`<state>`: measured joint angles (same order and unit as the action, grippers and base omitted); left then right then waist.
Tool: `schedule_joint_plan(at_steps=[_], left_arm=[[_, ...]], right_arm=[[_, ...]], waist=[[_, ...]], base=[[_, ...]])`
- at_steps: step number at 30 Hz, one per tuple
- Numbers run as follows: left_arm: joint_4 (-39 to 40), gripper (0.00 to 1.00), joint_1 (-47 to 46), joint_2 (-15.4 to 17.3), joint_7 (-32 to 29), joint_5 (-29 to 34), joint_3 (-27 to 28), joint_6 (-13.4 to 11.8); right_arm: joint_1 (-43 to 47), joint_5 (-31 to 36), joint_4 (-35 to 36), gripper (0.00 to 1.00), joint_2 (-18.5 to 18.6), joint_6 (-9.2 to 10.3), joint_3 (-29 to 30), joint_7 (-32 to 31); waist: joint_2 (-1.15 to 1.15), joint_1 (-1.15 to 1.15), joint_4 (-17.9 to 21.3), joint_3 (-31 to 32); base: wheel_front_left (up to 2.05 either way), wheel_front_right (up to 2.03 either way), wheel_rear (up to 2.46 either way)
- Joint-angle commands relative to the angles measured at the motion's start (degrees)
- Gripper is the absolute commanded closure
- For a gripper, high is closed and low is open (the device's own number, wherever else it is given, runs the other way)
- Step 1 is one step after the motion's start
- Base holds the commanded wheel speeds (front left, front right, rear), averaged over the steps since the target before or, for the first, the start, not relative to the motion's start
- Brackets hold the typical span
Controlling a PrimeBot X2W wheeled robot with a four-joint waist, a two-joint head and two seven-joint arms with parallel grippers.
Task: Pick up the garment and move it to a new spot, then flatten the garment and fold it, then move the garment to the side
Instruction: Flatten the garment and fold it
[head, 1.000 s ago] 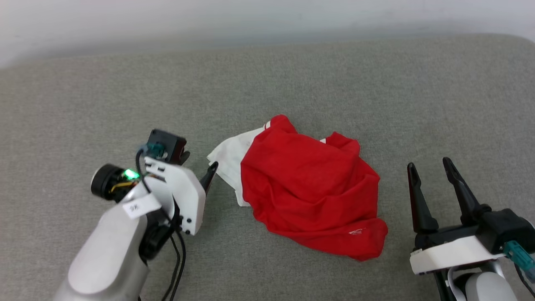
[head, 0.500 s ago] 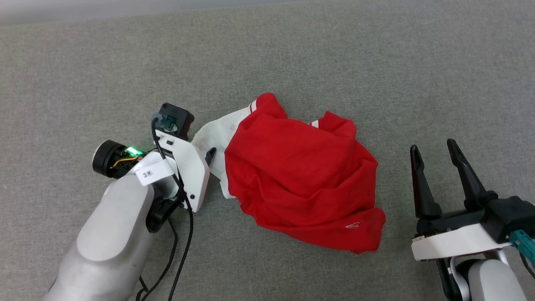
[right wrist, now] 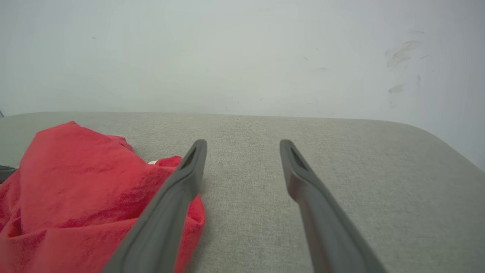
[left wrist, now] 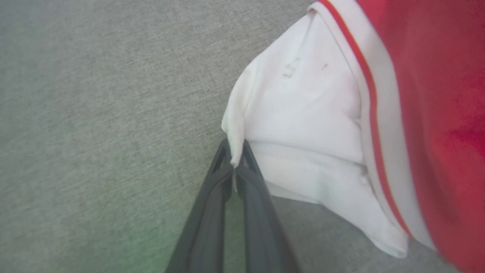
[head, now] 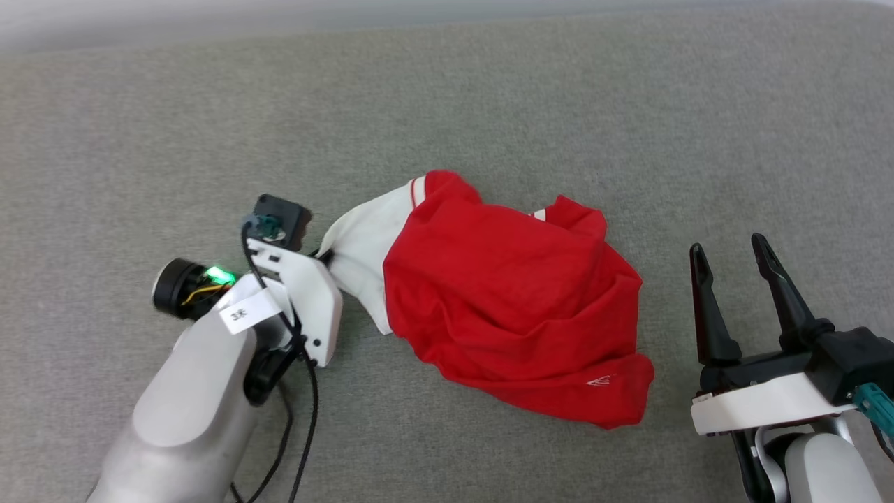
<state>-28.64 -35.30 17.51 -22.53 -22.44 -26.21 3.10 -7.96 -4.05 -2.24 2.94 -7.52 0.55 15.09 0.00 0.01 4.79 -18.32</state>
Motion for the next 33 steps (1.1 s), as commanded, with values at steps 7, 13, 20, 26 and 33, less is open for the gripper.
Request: schedule_joint_plan(at_steps=[7, 13, 20, 26, 33], left_arm=[[5.1, 1.00, 6.3, 3.5, 6.2, -1.6, 5.3, -5.0], [11.7, 1.00, 14.7, 6.9, 7.5, -3.3, 9.2, -8.8], [15.1, 1.00, 24.7, 8.2, 6.3, -6.2, 10.7, -10.4], [15.2, 0.00, 27.6, 7.5, 7.2, -6.2, 9.9, -11.2], [17.9, 0.00, 26.1, 6.4, 19.5, -3.4, 10.0, -9.8]], right_arm=[[1.8, 0.2, -1.2, 0.00, -0.1, 0.06, 0.2, 0.1], [3.4, 0.2, -2.1, 0.00, -0.1, 0.06, 0.2, 0.1], [3.7, 0.3, -2.9, 0.00, -0.1, 0.06, 0.0, 0.1], [4.1, 0.4, -3.7, 0.00, -0.1, 0.06, -0.2, 0.1], [4.9, 0.6, -4.6, 0.00, -0.1, 0.06, 0.0, 0.1]], waist=[[0.00, -0.01, -4.2, 6.2], [0.00, -0.01, -6.9, 9.0], [0.00, -0.01, -8.1, 10.2], [0.00, -0.01, -8.2, 11.2], [0.00, -0.01, -8.3, 13.6]], base=[[0.00, 0.00, 0.00], [0.00, 0.00, 0.00], [0.00, 0.00, 0.00], [0.00, 0.00, 0.00], [0.00, 0.00, 0.00]])
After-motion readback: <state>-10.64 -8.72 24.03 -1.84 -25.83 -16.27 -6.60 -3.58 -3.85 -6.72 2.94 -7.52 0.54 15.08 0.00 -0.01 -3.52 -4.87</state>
